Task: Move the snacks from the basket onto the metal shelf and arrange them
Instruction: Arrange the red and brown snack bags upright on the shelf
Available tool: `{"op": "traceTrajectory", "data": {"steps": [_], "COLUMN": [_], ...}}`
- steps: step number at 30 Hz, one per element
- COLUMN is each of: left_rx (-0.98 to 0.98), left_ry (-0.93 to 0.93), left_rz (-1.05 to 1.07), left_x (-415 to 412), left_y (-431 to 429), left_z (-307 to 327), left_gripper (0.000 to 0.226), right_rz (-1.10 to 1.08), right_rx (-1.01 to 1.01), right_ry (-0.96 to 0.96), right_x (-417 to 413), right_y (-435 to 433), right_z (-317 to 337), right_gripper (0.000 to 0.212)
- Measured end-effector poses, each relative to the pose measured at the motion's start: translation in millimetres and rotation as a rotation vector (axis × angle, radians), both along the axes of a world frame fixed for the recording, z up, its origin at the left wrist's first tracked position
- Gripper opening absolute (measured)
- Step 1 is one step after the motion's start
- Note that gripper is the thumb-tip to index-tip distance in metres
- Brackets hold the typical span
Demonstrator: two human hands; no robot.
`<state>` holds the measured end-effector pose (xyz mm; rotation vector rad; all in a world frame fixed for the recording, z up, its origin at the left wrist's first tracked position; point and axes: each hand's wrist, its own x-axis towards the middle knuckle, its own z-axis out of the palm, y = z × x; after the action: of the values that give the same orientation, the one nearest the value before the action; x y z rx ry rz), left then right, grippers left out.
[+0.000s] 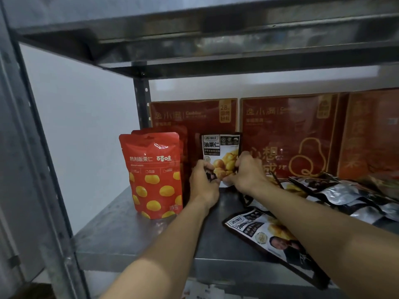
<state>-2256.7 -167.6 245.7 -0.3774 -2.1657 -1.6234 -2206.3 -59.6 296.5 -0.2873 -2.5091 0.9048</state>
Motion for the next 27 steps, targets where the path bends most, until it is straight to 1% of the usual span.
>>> {"op": "traceTrajectory", "data": {"steps": [4, 8, 12, 14, 17, 20, 23, 25, 26, 27], "left_rx": [0.027, -0.020, -0.091, -0.101, -0.093, -0.067, -0.113, -0.187, -0.204, -0.204], "left_ry": [-0.045, -0.063, -0.054, -0.088, -0.120, -0.231, -0.318, -0.349, -0.353, -0.356], "left_rz": [0.003, 0.019, 0.060, 0.106, 0.122, -0.043, -0.222, -0.289, -0.319, -0.349], "left_x": [-1, 4, 19, 28, 40, 55, 65, 73, 75, 78], "left_y": [-1, -1, -3, -7, -13, -9, 1, 7, 11, 15], "left_z": [-1, 1, 1, 1, 2, 8, 14, 20, 22, 25], "left_gripper": [0.040, 0.040, 0.030, 0.024, 0.014, 0.010, 0.020, 0.019, 0.018, 0.018], "right_rz": [0.015, 0.028, -0.055, -0.088, -0.092, -0.086, -0.107, -0.140, -0.148, -0.152], "right_rx": [0.026, 0.060, 0.109, 0.123, 0.098, 0.028, -0.030, -0.037, -0.048, -0.076], "right_ry": [-0.017, -0.022, 0.041, -0.013, -0.175, -0.279, -0.296, -0.312, -0.308, -0.297], "right_x": [2, 14, 34, 45, 56, 63, 67, 71, 73, 76], "right_y": [-1, 0, 15, 25, 35, 39, 39, 39, 39, 40], "right_z": [1, 14, 31, 33, 27, 22, 23, 23, 23, 22], "right_gripper": [0.063, 0.065, 0.063, 0.072, 0.079, 0.095, 0.099, 0.105, 0.105, 0.101]}}
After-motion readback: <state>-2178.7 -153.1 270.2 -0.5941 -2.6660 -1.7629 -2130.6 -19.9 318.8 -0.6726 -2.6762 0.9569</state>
